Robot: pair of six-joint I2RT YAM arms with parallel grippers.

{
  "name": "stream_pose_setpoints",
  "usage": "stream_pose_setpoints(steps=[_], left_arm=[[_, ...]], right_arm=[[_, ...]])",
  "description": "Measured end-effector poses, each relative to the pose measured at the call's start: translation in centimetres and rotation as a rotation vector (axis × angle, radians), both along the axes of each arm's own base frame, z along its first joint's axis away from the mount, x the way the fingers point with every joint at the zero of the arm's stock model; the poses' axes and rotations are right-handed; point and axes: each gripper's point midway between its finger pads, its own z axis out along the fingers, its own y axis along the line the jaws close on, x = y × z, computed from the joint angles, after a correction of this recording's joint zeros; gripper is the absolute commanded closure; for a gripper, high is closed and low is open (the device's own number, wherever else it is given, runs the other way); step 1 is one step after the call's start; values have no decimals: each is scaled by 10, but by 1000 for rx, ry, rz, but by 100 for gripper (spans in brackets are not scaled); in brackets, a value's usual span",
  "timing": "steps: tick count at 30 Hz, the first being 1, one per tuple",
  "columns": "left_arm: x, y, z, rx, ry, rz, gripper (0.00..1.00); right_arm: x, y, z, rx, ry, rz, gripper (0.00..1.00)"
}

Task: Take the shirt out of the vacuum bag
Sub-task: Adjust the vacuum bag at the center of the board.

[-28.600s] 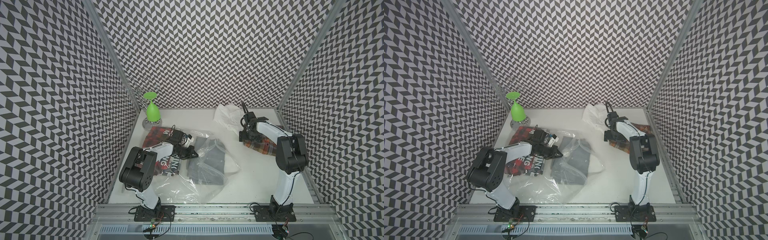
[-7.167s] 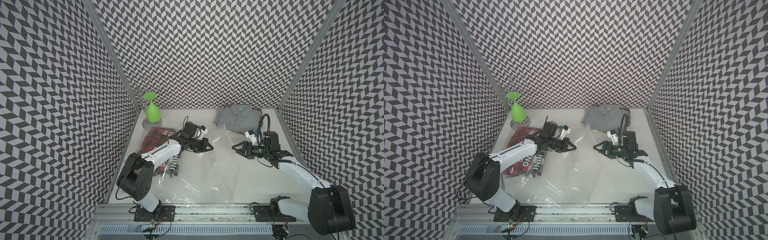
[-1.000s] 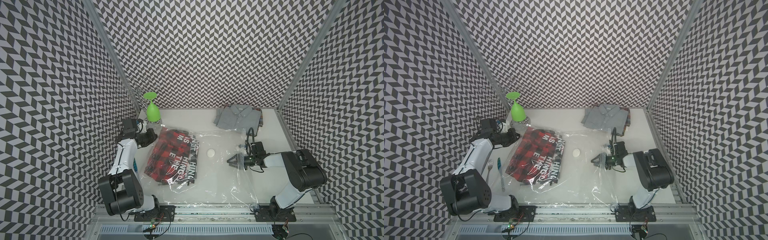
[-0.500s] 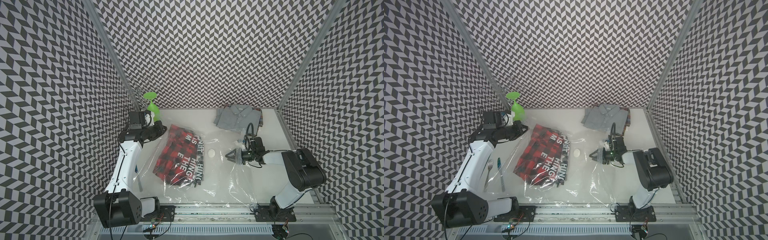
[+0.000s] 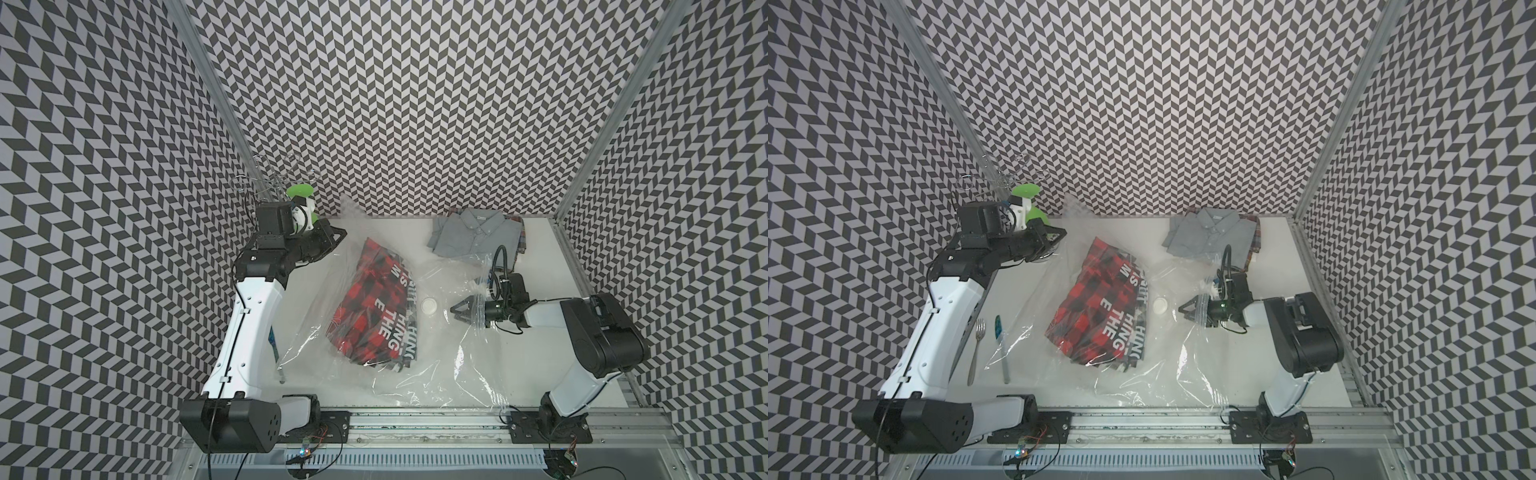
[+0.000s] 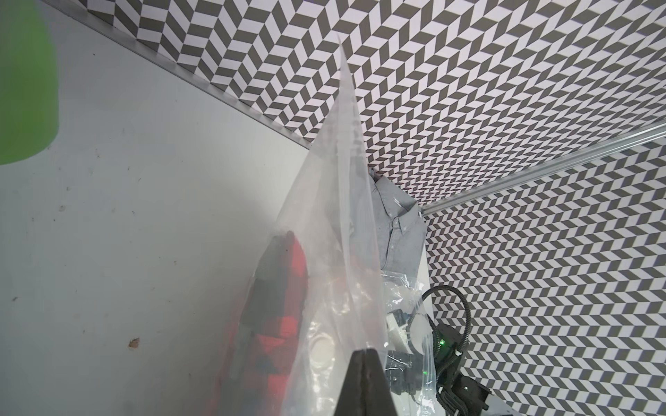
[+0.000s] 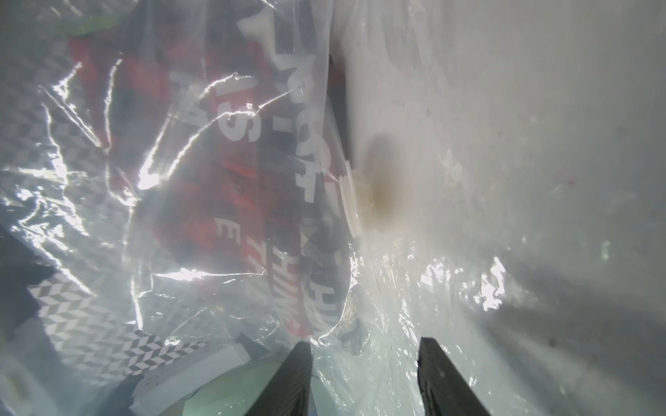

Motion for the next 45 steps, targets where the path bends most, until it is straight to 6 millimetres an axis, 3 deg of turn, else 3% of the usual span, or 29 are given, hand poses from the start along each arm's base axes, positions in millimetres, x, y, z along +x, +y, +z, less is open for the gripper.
stream_pose_setpoints(steps=[8,17,31,40,45], left_arm=[[-12,-11,44,-74,-63,-37,100],[-29,-20,81,-164,-140,-76,100],[-39,-47,107,-257,-175,-169,100],[-42,-66,145,-263,-245,-234,100],[-45,-72,148,-264,-247,-251,100]], right_arm=[[9,-23,-4,-8,4,-65,35],[14,-35,-8,-23,20,-107,31],[20,-46,-8,-27,10,-140,26],[26,-53,-4,-2,-32,-153,23],[25,-52,-4,11,-34,-144,23]])
